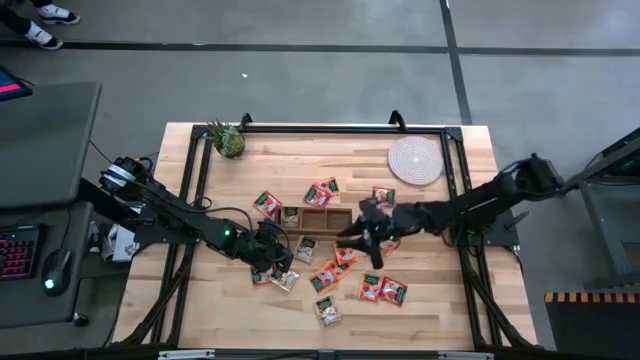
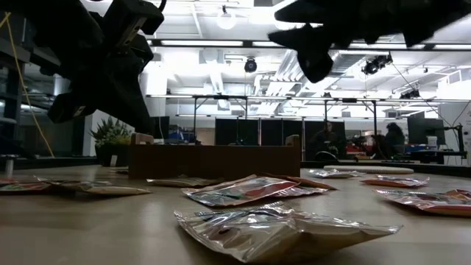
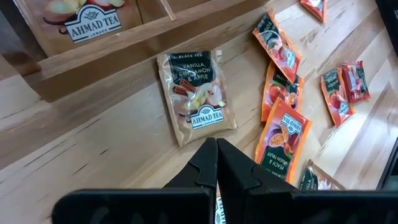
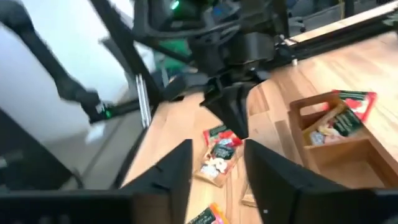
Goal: Pick & Place Tea
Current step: Put the brown tea bag into the left section of the brown wooden organizer
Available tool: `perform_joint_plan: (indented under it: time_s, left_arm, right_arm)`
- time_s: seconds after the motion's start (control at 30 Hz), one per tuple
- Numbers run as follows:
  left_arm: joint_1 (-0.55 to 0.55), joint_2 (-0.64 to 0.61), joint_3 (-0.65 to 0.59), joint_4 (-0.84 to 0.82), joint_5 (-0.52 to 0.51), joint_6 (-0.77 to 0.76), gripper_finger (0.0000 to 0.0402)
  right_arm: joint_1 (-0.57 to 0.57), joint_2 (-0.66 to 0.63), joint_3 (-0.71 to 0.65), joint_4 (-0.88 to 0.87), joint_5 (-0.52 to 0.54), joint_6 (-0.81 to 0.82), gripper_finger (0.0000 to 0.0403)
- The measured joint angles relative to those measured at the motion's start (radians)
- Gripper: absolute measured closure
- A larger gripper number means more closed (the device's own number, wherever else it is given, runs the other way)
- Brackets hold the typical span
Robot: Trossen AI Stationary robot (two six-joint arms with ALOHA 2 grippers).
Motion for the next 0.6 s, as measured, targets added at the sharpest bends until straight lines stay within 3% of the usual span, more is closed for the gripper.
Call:
perform_joint_plan:
  time_s: [0.23, 0.37, 0.6]
  left_arm:
    - [0.0, 0.0, 0.0, 0.0, 0.002, 0.0, 0.0401]
    - [0.0, 0.0, 0.0, 0.0, 0.02, 0.004, 0.0401]
    - [0.0, 0.0, 0.0, -0.001, 0.011, 0.008, 0.0402]
  right_arm:
    - [0.032, 0.127, 0.286, -0.482, 0.073, -0.108, 0.0393]
    - [0.031, 0.221, 0.405, -0.593, 0.099, -0.105, 0.0398]
    - [0.032, 0.398, 0.536, -0.61, 0.072, -0.027, 0.0402]
